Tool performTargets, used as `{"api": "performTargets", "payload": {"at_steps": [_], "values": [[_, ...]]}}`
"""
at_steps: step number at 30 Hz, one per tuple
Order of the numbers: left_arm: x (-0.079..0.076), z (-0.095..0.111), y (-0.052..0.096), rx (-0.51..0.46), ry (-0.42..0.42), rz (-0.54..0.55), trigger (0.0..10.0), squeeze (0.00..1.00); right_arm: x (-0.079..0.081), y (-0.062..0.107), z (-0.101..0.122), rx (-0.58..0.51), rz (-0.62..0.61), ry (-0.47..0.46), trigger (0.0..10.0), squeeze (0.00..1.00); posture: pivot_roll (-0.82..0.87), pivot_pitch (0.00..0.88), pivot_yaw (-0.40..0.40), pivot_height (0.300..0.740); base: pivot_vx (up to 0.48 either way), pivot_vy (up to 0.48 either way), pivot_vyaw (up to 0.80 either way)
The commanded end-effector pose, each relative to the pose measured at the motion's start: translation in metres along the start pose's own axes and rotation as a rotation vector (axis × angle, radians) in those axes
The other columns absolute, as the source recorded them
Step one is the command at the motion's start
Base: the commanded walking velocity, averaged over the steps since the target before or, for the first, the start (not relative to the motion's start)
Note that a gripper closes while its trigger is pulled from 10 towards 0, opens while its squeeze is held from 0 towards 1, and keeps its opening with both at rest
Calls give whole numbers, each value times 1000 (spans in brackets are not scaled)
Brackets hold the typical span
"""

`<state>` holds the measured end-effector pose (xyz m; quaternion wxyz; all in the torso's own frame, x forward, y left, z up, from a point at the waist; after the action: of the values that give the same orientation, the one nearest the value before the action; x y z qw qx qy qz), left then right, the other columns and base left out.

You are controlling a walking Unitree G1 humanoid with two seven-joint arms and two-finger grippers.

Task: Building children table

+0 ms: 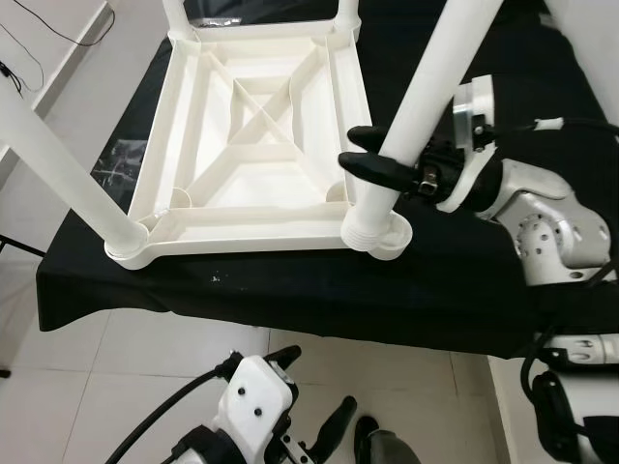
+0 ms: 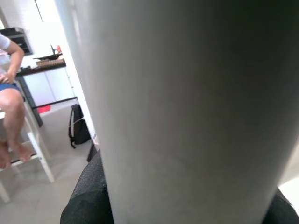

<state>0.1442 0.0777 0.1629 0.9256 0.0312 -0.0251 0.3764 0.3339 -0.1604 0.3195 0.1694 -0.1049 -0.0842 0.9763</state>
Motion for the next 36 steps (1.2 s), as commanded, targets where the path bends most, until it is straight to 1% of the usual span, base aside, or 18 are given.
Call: {"api": "performTargets", "payload": {"at_steps": [1,5,7,11,13,16,18,20,23,24,26,29,32,36], "values": [[-5,-1,4,9,-9,-13,10000,0,0,5,0,-7,18,1,10000,0,109,431,29,740,0,0,0],[-6,0,6,2,-23,-2,10000,0,-1,18,7,-12,20,10,10000,0,113,436,35,740,0,0,0],[-6,0,7,1,-27,1,10000,0,-2,19,8,-13,22,11,10000,0,113,436,35,740,0,0,0],[-6,-1,7,-2,-34,6,10000,0,3,24,10,-3,63,6,10000,0,112,436,37,740,0,0,0],[-6,-1,7,-8,-41,12,10000,0,8,21,6,24,95,12,10000,0,109,437,35,740,0,0,0],[-5,-1,7,-12,-48,21,10000,0,16,10,0,76,150,44,10000,0,110,437,33,740,0,0,0],[-5,-1,7,-13,-49,24,10000,0,18,7,-2,88,167,57,10000,0,111,438,31,740,0,0,0],[-5,-1,7,-17,-49,29,10000,0,25,-3,-1,102,210,86,10000,0,111,439,26,740,0,0,0],[-5,-1,7,-19,-48,31,10000,0,27,-7,0,103,220,94,10000,0,111,439,26,740,0,0,0],[-5,-1,6,-20,-49,32,10000,0,27,-10,1,109,227,110,10000,0,108,439,19,740,0,0,0],[-6,-1,5,-25,-49,34,10000,0,24,-14,0,127,208,131,10000,0,106,439,13,740,0,0,0],[-6,-1,4,-28,-50,36,10000,0,19,-12,-2,142,189,138,10000,0,106,439,11,740,0,0,0],[-7,-1,5,-31,-50,39,10000,0,12,-7,0,149,150,142,10000,0,107,438,13,740,0,0,0],[-7,-1,5,-32,-50,39,10000,0,9,-3,2,141,129,138,10000,0,108,435,15,740,0,0,0]]}}
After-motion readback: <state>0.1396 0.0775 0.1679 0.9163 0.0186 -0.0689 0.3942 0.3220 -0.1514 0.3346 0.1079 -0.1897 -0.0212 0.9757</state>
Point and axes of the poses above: a point about 5 cm out from each wrist's last joint towards the gripper, its own y axis pointing back from the gripper into the wrist, its own z axis along the axis of the wrist's last joint, x = y × z, the point moved 1 cm from there along -y, pointing out of the wrist towards the gripper, and after that the axes turned 3 degrees about -y, right-handed, at the moved point
